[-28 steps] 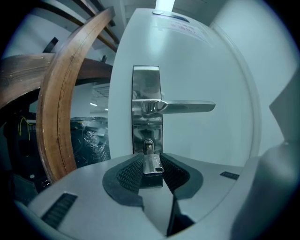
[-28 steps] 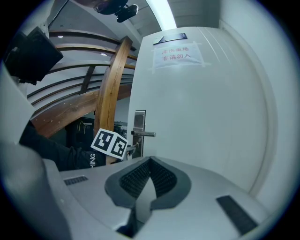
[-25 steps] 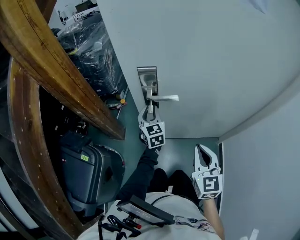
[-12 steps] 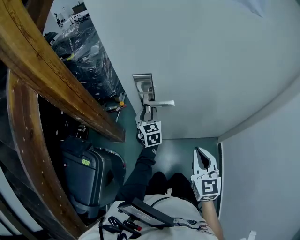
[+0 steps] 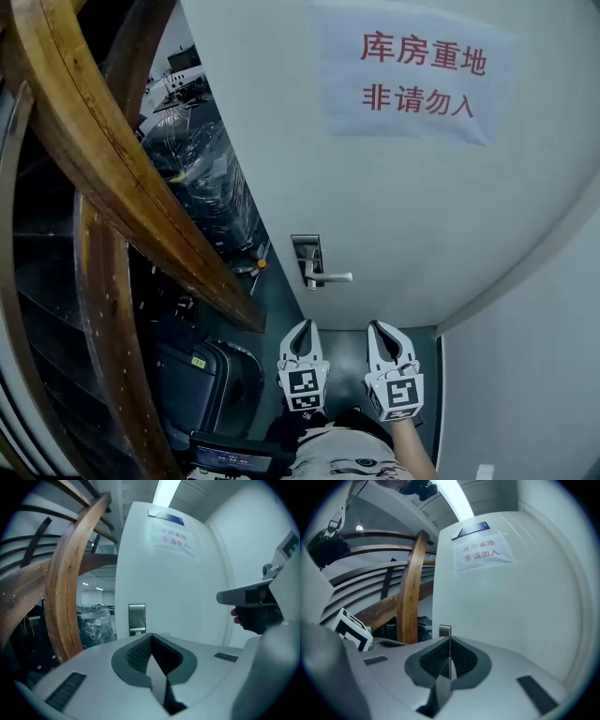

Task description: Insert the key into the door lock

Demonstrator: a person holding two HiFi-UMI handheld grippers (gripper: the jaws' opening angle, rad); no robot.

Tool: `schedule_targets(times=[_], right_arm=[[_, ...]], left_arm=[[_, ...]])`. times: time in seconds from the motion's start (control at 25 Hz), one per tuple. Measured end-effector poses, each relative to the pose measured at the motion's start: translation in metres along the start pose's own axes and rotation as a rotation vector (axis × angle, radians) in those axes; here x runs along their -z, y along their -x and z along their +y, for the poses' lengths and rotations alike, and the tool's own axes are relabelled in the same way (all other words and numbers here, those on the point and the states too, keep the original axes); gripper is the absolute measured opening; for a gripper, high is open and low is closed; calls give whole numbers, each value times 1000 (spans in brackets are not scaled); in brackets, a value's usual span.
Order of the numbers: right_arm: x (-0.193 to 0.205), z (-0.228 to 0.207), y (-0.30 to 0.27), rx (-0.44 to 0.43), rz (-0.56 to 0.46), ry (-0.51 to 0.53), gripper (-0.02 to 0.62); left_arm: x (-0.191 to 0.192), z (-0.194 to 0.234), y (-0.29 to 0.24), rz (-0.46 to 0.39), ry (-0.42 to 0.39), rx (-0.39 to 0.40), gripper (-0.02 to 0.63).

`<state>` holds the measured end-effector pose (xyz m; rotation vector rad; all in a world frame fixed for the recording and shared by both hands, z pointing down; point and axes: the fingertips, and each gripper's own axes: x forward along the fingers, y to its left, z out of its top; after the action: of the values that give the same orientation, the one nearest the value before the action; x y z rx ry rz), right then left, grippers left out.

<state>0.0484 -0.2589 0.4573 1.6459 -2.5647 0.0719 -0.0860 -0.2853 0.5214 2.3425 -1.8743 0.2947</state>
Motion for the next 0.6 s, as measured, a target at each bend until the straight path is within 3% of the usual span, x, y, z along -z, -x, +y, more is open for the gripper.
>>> schedule_targets(times=[0.28, 0.6], right_arm=[[-42, 10, -4, -38, -68, 4, 6], [-57, 4, -5, -40, -102, 10, 6]], left_arm=[[-72, -3, 13, -103, -12, 6, 5], [-90, -10, 12, -162, -30, 17, 5]])
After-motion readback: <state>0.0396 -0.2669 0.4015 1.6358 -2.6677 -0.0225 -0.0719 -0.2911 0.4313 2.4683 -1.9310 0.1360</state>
